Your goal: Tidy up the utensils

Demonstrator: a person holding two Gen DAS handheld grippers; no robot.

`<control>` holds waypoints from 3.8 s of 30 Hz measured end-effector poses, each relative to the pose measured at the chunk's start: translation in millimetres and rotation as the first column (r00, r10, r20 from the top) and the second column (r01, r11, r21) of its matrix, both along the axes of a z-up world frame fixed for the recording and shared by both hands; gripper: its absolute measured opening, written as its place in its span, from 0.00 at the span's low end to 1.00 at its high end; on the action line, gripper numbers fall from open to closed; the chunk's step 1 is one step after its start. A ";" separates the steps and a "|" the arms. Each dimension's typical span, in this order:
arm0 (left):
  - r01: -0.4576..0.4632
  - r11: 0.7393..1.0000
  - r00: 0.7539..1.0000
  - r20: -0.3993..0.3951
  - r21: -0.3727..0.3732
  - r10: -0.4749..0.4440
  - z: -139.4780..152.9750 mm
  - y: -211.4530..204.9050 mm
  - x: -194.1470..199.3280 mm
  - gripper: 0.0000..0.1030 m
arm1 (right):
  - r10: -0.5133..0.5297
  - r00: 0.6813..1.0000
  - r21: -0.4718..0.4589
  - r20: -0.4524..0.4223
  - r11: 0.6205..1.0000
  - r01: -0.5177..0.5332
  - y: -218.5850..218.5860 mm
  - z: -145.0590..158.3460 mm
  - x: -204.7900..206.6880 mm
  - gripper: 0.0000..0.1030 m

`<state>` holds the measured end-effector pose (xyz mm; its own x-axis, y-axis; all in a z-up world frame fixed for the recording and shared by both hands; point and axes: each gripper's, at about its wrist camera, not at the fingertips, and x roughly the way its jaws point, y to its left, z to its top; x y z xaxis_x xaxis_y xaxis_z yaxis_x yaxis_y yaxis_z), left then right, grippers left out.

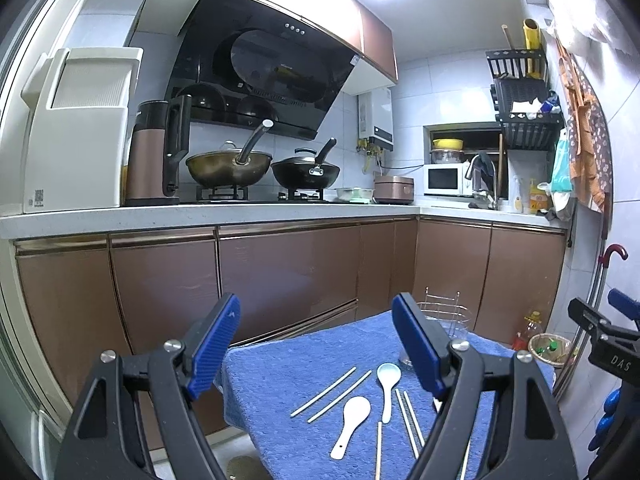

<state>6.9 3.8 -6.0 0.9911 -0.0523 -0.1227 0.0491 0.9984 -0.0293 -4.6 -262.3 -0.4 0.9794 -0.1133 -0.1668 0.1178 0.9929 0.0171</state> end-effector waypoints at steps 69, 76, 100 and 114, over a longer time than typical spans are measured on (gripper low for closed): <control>0.212 0.968 0.808 -0.532 -0.137 -0.253 -77.5 -0.4 190.2 0.74 | 0.191 0.879 0.150 -0.436 0.979 -0.139 -71.9 -82.8 83.9 0.61; 0.323 0.939 0.682 -0.660 -0.116 -0.316 -115.8 -36.7 240.6 0.70 | 0.325 0.747 0.284 -0.580 0.940 -0.188 -77.4 -123.0 114.1 0.32; 0.461 0.887 0.436 -0.878 0.028 -0.199 -217.4 -107.0 358.6 0.27 | 0.326 0.398 0.306 -0.858 0.945 -0.115 -57.0 -191.5 200.0 0.18; 0.466 0.878 0.489 -0.859 0.108 -0.154 -217.2 -124.1 354.8 0.05 | 0.253 0.373 0.241 -0.893 0.967 -0.078 -35.2 -200.5 219.2 0.07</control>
